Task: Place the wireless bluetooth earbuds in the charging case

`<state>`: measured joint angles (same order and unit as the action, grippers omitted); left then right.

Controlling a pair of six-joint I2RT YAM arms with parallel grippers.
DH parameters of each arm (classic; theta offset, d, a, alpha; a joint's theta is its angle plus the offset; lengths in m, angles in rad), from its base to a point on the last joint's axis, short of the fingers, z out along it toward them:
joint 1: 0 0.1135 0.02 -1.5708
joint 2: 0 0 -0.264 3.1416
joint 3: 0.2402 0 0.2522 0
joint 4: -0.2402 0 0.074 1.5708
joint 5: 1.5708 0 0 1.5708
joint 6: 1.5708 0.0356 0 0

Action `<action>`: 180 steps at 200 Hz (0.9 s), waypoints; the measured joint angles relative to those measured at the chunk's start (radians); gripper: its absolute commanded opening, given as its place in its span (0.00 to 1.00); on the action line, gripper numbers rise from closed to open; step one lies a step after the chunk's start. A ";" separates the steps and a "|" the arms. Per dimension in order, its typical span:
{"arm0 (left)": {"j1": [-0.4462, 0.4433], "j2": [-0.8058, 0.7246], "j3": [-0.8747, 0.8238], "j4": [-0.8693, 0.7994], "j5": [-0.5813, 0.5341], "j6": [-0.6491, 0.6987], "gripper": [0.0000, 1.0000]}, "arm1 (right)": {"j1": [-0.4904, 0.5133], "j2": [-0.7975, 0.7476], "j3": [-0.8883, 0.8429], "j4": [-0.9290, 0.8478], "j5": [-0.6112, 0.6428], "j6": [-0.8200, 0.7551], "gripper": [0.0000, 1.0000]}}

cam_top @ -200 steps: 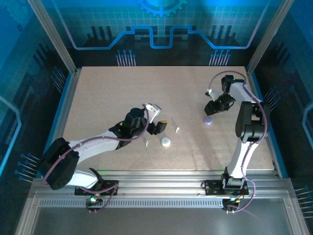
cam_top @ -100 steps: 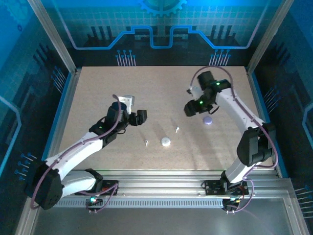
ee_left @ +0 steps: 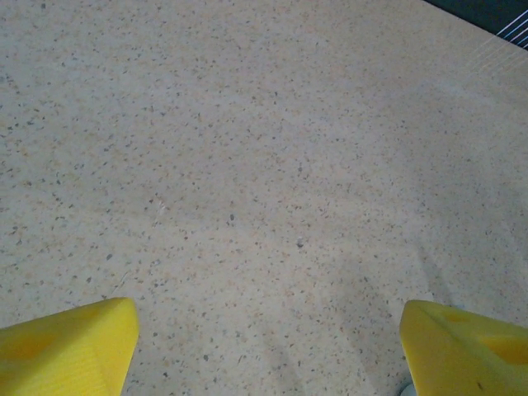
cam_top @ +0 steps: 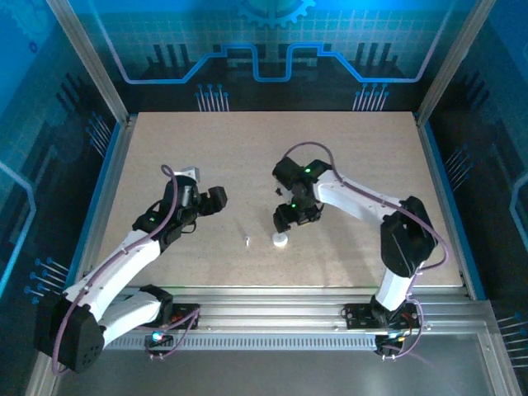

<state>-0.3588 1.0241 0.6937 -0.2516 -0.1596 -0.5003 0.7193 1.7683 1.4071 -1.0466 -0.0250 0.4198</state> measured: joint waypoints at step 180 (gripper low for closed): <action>0.041 -0.053 -0.042 -0.037 0.033 0.001 0.84 | 0.061 0.294 0.146 0.019 -0.005 0.047 0.69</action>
<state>-0.3176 0.9714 0.6514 -0.2886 -0.1265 -0.4995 0.7807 2.0628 1.5532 -1.0275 -0.0296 0.4671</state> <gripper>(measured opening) 0.838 0.694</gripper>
